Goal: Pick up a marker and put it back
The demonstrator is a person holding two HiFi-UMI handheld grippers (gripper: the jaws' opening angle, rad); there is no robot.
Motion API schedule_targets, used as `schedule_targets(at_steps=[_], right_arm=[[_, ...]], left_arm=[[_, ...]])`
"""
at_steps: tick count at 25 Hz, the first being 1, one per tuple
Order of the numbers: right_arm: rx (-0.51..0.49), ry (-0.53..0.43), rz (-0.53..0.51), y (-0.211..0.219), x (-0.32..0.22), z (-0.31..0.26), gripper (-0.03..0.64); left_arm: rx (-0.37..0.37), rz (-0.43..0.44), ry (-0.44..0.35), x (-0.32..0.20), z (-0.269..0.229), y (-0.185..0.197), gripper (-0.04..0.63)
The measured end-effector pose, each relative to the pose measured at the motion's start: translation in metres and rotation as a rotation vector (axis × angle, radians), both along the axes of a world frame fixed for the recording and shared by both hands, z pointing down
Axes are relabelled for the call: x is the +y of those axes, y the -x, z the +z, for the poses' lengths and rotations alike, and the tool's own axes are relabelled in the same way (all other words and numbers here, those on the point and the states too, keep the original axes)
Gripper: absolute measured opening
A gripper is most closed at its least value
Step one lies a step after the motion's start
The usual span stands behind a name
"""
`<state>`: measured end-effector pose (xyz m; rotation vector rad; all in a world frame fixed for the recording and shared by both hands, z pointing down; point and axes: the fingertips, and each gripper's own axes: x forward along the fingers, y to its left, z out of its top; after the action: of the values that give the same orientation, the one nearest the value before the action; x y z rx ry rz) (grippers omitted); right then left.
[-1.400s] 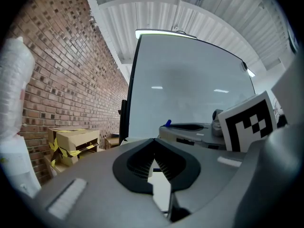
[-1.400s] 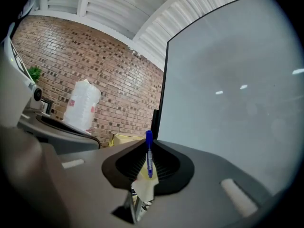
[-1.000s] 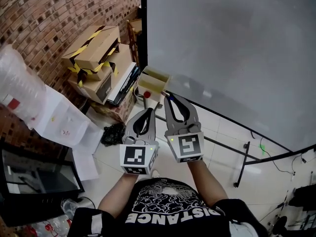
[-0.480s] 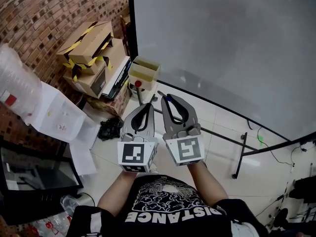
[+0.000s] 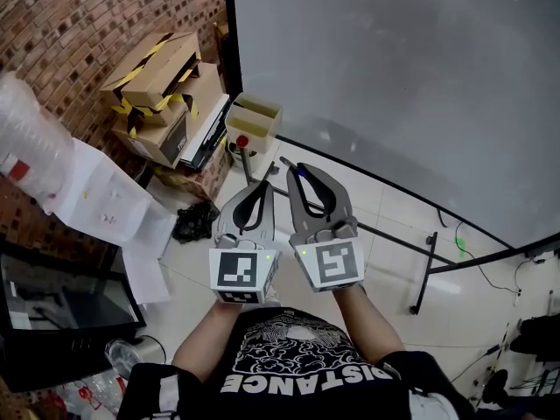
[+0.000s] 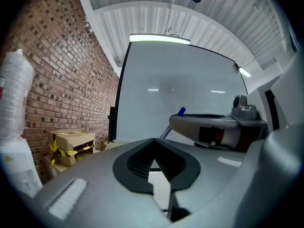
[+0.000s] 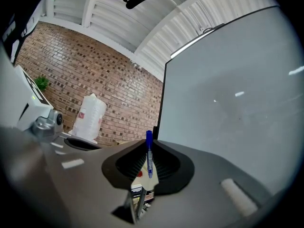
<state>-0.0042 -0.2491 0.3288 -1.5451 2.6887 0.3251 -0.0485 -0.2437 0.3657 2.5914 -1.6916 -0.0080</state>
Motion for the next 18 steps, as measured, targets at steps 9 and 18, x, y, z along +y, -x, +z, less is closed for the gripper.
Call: schedule_targets(at_steps=[9,18], right_arm=[[-0.002,0.000,-0.008,0.007,-0.007,0.002,0.037],[-0.005,0.008,-0.002,0.016,-0.029,0.003,0.037]], left_arm=[[0.023,-0.018,-0.002,-0.010,0.004,0.008,0.005],[0.026,-0.005,0.011,-0.028,0.013,0.017,0.005]])
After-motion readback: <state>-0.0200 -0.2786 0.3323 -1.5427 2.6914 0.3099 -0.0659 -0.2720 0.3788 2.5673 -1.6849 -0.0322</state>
